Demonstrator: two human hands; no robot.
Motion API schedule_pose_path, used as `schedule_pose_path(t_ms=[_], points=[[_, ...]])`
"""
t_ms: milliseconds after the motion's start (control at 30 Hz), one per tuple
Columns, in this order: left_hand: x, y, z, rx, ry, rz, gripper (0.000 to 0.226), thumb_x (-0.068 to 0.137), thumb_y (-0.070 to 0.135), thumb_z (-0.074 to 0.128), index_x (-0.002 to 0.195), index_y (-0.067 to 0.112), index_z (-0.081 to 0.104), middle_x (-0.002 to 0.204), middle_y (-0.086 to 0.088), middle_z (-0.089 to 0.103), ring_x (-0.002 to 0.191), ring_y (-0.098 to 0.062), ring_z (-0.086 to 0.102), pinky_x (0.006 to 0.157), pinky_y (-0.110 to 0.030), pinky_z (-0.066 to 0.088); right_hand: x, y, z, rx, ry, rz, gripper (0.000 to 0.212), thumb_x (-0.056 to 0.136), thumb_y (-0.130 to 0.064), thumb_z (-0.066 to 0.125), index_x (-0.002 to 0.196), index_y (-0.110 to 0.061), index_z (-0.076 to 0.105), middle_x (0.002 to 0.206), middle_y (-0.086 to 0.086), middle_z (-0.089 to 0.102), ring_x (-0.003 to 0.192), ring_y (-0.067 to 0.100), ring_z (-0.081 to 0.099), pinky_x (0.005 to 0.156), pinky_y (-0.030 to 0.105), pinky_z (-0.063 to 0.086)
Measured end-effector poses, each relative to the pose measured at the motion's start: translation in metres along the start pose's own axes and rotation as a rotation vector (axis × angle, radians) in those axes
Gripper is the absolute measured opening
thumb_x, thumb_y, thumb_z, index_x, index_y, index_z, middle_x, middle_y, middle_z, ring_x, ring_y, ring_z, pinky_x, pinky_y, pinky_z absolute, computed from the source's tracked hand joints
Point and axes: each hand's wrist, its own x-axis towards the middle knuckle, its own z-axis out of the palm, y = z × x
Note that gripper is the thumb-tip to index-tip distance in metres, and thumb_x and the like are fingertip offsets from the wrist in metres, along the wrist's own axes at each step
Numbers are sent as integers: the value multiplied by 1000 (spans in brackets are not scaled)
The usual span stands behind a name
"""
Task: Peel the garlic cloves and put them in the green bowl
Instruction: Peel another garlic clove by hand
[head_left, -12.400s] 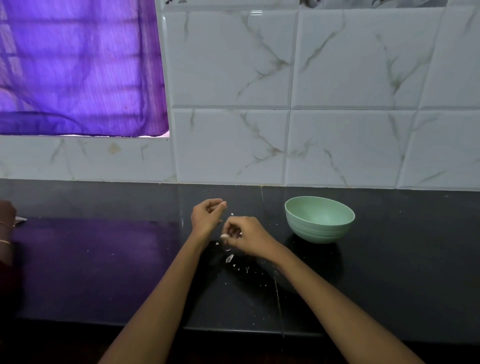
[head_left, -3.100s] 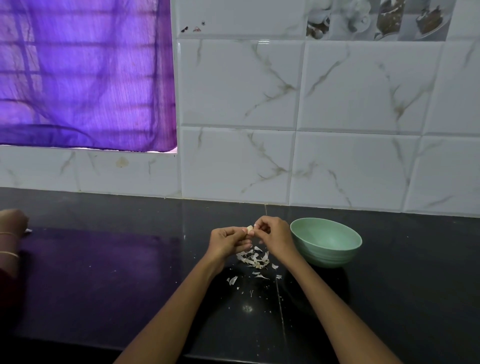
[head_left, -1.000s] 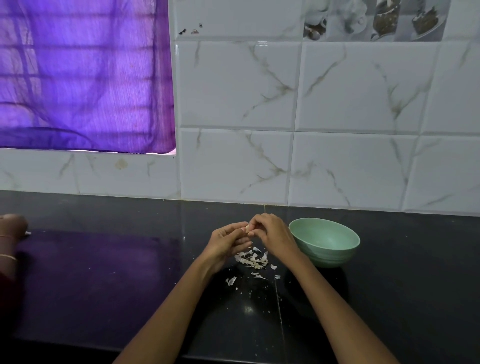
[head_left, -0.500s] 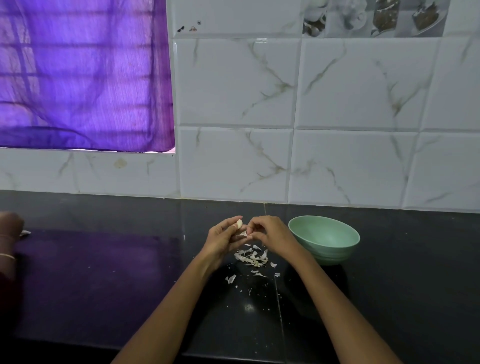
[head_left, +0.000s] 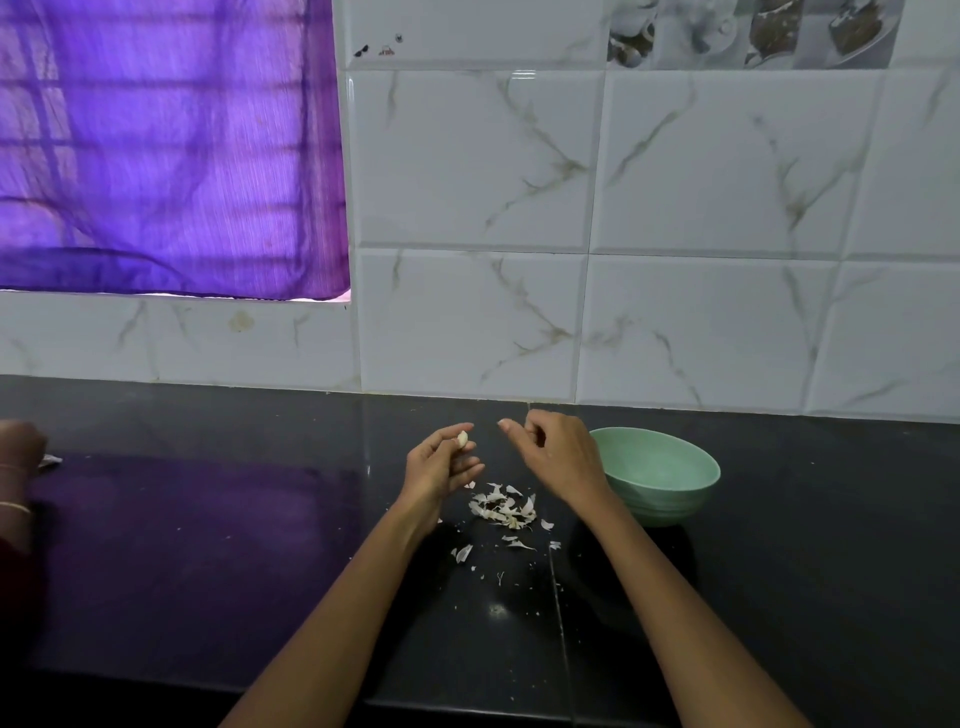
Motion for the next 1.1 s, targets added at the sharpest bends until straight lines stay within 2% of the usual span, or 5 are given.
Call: schedule_pose_path(t_ms=[233, 433, 633, 800, 1100], points=[[4, 1, 0, -16, 73, 15, 14, 96, 5, 42, 102, 4, 54, 78, -5, 53, 66, -16, 55, 54, -21, 57, 1, 2, 2, 103, -343, 27, 46, 74, -21, 73, 113, -19, 47, 90, -4, 60, 80, 13, 55, 79, 32, 47], [1, 3, -1, -136, 37, -59, 8, 93, 3, 49, 92, 8, 56, 89, -6, 65, 72, -18, 61, 61, -22, 59, 3, 1, 0, 126, -63, 1, 37, 84, -33, 63, 57, -9, 54, 53, 8, 57, 55, 25, 60, 60, 37, 50], [1, 3, -3, -137, 17, -117, 15, 96, 6, 46, 90, 12, 59, 77, 0, 57, 67, -8, 55, 61, -18, 55, -1, 0, 5, -15, -376, 4, 75, 73, -28, 75, 135, -24, 32, 102, -4, 60, 82, 17, 63, 81, 37, 52], [0, 2, 1, -95, -14, -162, 18, 94, 3, 45, 86, 12, 60, 70, -2, 55, 62, -8, 55, 65, -21, 48, 0, 0, 9, -37, -164, -24, 41, 83, -40, 63, 57, -8, 59, 57, 3, 61, 51, 12, 48, 57, 29, 41], [0, 2, -1, -127, -4, -91, 9, 89, 4, 56, 87, 7, 64, 62, -1, 70, 58, -7, 67, 59, -17, 56, 2, 2, 7, 25, -49, -62, 11, 75, -6, 71, 78, -14, 65, 71, -8, 54, 61, 6, 49, 66, 23, 39]])
